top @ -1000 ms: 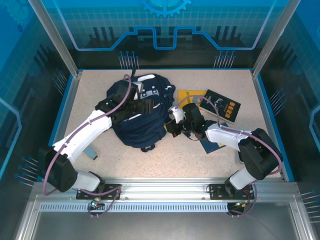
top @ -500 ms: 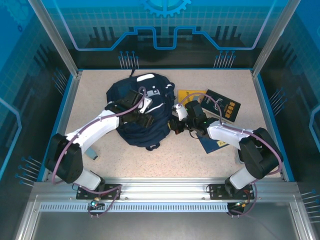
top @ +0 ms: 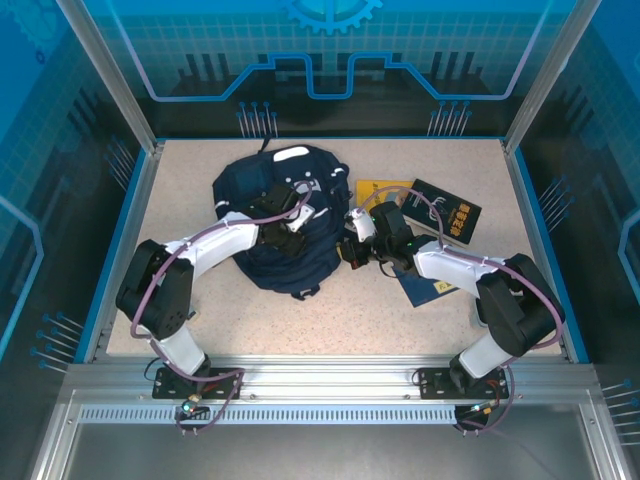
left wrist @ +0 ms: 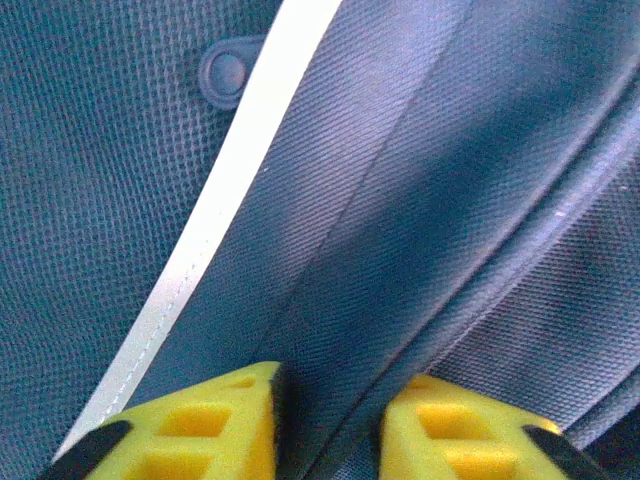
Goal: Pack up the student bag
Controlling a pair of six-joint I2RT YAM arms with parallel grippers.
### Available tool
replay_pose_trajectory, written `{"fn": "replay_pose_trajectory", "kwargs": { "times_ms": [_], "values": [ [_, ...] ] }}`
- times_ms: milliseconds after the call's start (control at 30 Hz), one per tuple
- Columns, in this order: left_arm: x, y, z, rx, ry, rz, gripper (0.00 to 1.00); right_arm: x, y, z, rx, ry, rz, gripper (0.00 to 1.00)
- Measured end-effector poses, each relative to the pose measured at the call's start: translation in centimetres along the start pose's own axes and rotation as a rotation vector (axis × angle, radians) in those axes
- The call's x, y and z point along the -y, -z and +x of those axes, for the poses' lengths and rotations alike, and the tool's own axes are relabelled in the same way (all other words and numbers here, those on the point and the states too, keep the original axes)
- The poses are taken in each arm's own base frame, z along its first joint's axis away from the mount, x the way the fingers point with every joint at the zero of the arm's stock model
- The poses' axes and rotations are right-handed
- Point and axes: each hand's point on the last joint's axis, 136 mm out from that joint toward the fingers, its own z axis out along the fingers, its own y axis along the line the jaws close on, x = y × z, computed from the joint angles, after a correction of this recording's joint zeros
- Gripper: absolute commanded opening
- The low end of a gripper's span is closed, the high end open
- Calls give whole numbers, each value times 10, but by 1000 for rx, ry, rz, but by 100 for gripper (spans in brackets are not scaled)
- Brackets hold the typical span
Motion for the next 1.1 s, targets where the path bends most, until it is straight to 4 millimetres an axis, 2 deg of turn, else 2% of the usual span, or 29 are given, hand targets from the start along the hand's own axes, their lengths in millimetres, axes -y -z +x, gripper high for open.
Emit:
{"fn": "replay_pose_trajectory", "kwargs": {
  "times_ms": [133, 267, 567, 667, 700, 800, 900, 967, 1033, 1100],
  "values": [
    [-2, -1, -5, 13, 31, -11, 0, 2, 0, 1, -9, 21, 26, 0],
    [-4, -2, -14, 35, 125, -27, 0, -8, -3, 1, -26, 94, 52, 0],
    [-7, -2, -22, 71, 315, -33, 0, -73, -22, 36, -78, 218, -20, 0],
    [-7, -2, -22, 72, 330, -32, 0, -80, -27, 36, -68, 203, -25, 0],
    [-7, -2, -23, 74, 330, -32, 0, -80, -27, 37, -65, 191, -25, 4],
    [-6, -1, -26, 91, 329, -21, 0, -77, -21, 36, -55, 153, -16, 39],
    [-5, 6, -33, 151, 325, -7, 0, -75, 2, 28, -32, 89, -16, 63],
    [-5, 13, -36, 188, 325, 0, 0, -69, 23, 10, 24, 21, -5, 68],
    [-5, 21, -36, 218, 323, 6, 0, -55, 44, -9, 88, -71, 15, 70],
    [-4, 25, -36, 235, 322, 10, 0, -39, 57, -22, 116, -166, 38, 70]
  ]
}}
